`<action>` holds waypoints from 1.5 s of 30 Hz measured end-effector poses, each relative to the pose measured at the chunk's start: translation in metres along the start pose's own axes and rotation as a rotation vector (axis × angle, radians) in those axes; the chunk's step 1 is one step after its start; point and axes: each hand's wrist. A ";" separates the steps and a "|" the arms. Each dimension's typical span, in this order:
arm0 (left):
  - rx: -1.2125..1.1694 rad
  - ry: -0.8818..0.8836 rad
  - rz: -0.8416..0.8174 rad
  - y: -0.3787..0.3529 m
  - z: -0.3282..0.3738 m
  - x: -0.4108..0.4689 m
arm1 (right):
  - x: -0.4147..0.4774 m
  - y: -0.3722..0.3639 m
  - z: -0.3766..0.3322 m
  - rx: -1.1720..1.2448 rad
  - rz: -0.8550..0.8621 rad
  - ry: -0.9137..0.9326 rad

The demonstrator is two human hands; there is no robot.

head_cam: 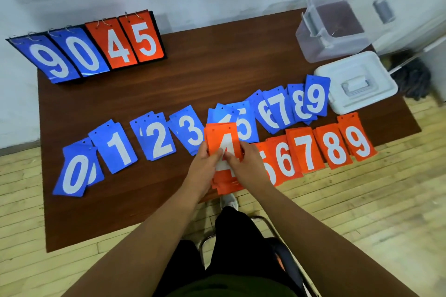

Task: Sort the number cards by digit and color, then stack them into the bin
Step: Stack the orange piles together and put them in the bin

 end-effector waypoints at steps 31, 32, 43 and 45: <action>-0.116 0.106 0.173 0.029 -0.019 0.011 | 0.019 0.031 0.072 -0.309 0.004 -0.223; -0.118 0.111 0.176 0.029 -0.018 0.012 | 0.018 0.038 0.070 -0.191 -0.023 -0.230; 0.012 0.065 0.038 -0.010 0.014 0.018 | 0.020 0.065 0.012 0.432 -0.083 -0.228; -0.032 0.034 -0.011 -0.025 0.020 0.018 | 0.024 0.054 0.010 0.189 -0.074 -0.133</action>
Point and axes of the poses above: each hand's wrist, its own x-axis towards the middle knuckle, its own y-axis out of the back of the hand, z = x × y, and after that the axes turned 14 degrees about x, right-handed
